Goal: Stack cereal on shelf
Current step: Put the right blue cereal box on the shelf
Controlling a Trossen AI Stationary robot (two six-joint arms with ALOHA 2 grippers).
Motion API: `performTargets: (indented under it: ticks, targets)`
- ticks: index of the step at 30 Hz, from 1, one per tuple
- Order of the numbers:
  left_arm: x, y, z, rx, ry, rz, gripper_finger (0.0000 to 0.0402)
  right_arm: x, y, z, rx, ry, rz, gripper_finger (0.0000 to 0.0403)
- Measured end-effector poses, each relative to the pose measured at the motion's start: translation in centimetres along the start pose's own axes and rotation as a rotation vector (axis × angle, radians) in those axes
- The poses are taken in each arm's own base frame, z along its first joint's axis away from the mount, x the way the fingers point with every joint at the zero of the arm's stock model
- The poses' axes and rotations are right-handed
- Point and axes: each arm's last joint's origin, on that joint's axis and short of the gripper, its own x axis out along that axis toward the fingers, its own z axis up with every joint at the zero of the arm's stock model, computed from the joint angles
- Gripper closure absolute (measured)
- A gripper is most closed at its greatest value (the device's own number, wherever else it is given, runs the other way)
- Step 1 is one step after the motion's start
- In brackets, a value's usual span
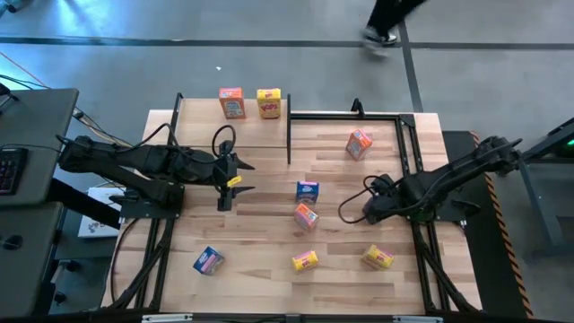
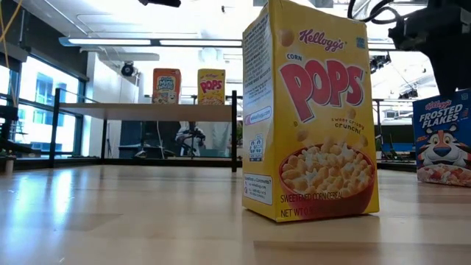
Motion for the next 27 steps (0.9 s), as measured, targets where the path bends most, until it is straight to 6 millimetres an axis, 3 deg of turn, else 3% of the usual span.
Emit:
performTargets:
  ticks: [12, 27]
  targets:
    - [0.0, 0.0, 0.0, 0.001, 0.001, 0.000, 0.0163, 1.3, 1.3, -0.1, -0.004, 0.019, -0.062, 0.0138]
    - [0.0, 0.0, 0.0, 0.000, -0.004, 0.000, 0.0163, 1.5, 1.5, -0.1, -0.022, 0.028, -0.076, 0.0216]
